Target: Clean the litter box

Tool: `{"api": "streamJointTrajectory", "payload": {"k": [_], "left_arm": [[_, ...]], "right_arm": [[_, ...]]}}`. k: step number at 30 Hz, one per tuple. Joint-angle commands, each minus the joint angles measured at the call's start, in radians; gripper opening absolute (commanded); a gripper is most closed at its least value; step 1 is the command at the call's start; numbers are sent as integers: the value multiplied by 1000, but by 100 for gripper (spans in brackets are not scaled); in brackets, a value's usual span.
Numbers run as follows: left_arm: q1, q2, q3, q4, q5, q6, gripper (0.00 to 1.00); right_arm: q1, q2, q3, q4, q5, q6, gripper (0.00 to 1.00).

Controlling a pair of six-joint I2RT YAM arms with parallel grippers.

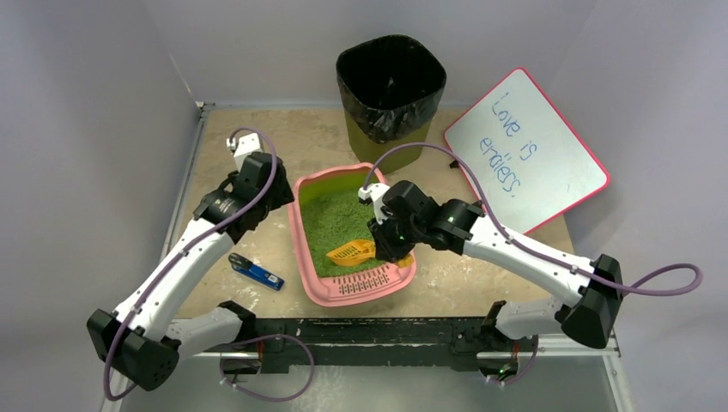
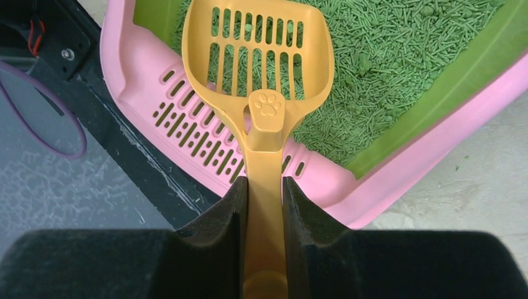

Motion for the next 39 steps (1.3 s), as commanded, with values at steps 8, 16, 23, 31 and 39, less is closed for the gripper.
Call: {"api": "streamJointTrajectory", "payload": {"k": [8,16,23,31,39], "left_arm": [[7,-249,-149,89,-281,86,64],[7,-319,-211,138,-309,116,64],[8,-341,-217,144,-307,118,64],[7,-343,-218,144,-299,121,64],[8,-350,-221,148,-297,124,64]], "right_arm": [[3,129,166,-175,-48,-133,0],[3,188,264,-167,50,-108,0],[3,236,305,-105,131,-94,0],[3,357,387,-81,157,-98,0],[7,430,421,-24,198,-42,0]]}}
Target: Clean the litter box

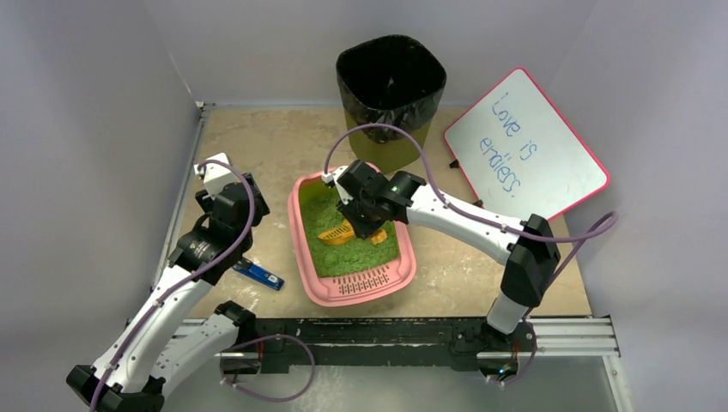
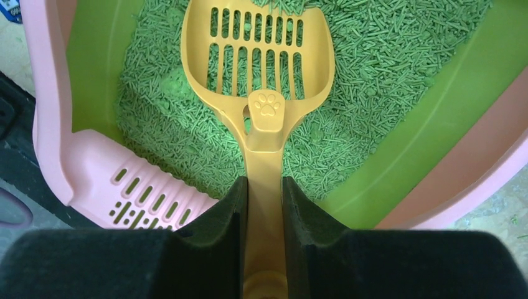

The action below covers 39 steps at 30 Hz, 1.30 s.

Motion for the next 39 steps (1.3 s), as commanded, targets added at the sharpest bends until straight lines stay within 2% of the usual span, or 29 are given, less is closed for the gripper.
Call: {"api": "streamJointTrajectory", "payload": {"k": [1,11,20,26,39], "left_arm": [[7,-11,-1,38,-13,14,64],[8,-6,-1,43,-7,17,64],[7,-14,-2,41,-11,16,64],[7,-18,-4,37,-14,12,65],[7,-17,-3,37,-7,12,65]], "right_arm": [[10,14,39,92,76,76,0],[89,22,-44,211,256,231,0],[100,-22,-184,387,330,161,0],[105,-38,-152,297,399,215,0],[122,-239,-283,268,310,164,0]]}}
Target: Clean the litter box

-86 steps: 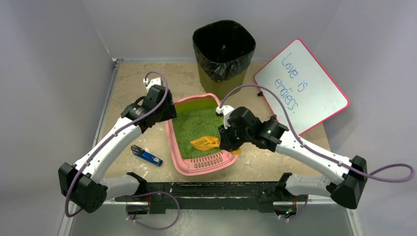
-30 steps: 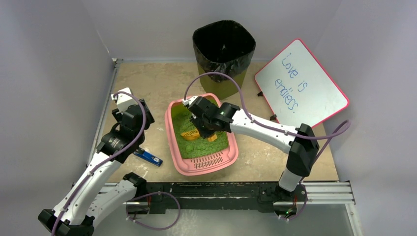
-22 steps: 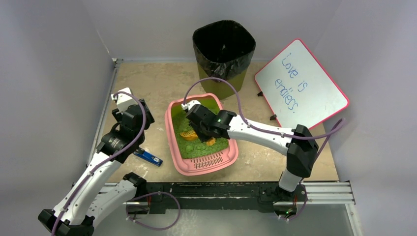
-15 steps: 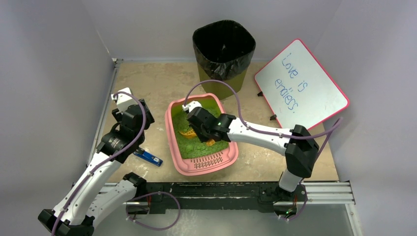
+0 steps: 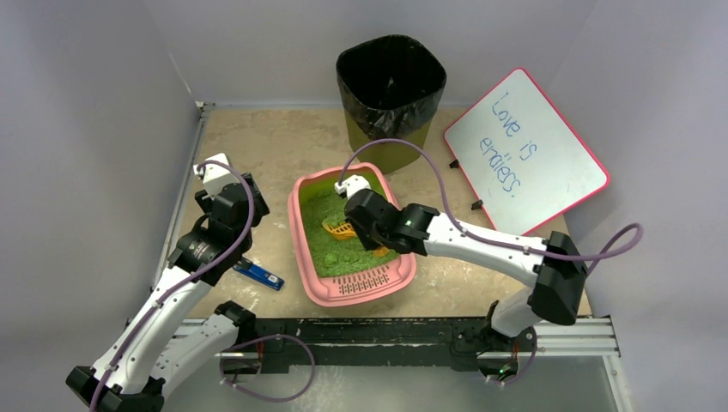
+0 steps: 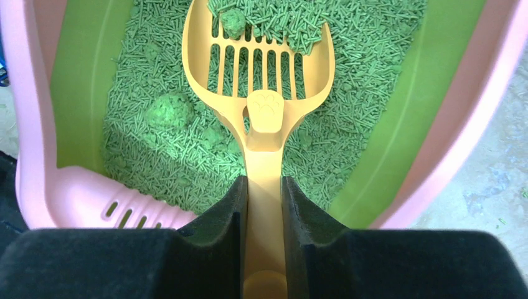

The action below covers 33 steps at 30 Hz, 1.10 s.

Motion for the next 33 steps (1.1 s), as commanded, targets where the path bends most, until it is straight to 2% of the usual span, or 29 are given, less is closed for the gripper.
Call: {"api": "streamJointTrajectory", "payload": {"k": [1,8,19,25,33], "left_arm": [[7,-10,-1,36,-7,6,65],[7,-13,0,34,-5,4,65],[7,-21,-1,32,-2,4,65],[7,-27,-2,33,-2,6,65],[7,-37,-3,36,-4,4,65]], "right_arm": [[4,-98,-18,15,25,-24,0],[4,-108,-7,54,65,-74,0],[-3,85,127,34,62,-164,0],[-20,196,232,-63,66,-121,0],[-37,273,309,-55,90,-75,0]]}}
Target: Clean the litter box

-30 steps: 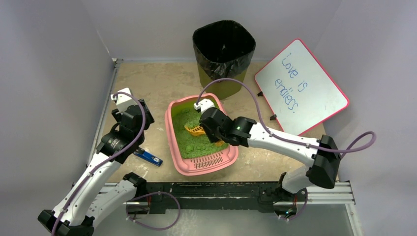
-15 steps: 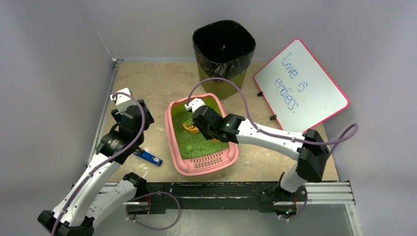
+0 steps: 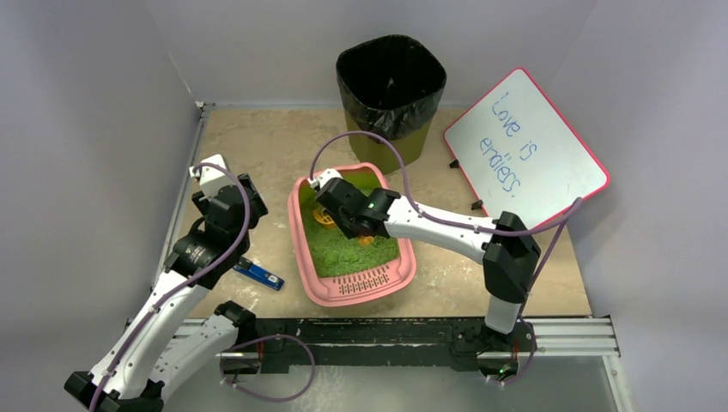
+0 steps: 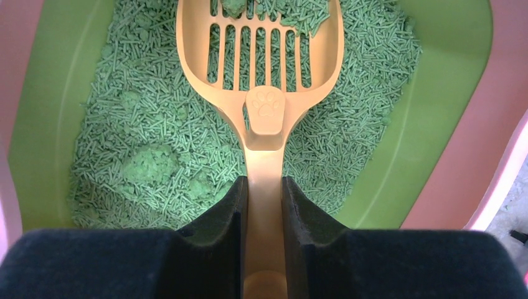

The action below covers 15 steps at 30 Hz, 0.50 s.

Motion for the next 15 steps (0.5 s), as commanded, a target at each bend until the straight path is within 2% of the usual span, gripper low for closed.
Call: {"api": "streamJointTrajectory", "payload": {"k": [1,7,15], "left_arm": [[7,-11,-2,36,-2,4,65],[7,-15,-2,34,-3,4,65],[7,-19,-2,36,-1,3,65]], "right_arm": [[-18,42,88,12,55,49,0],[-48,75,134,-87,128,151,0],[-61,69,112,-115,162,169,0]]}}
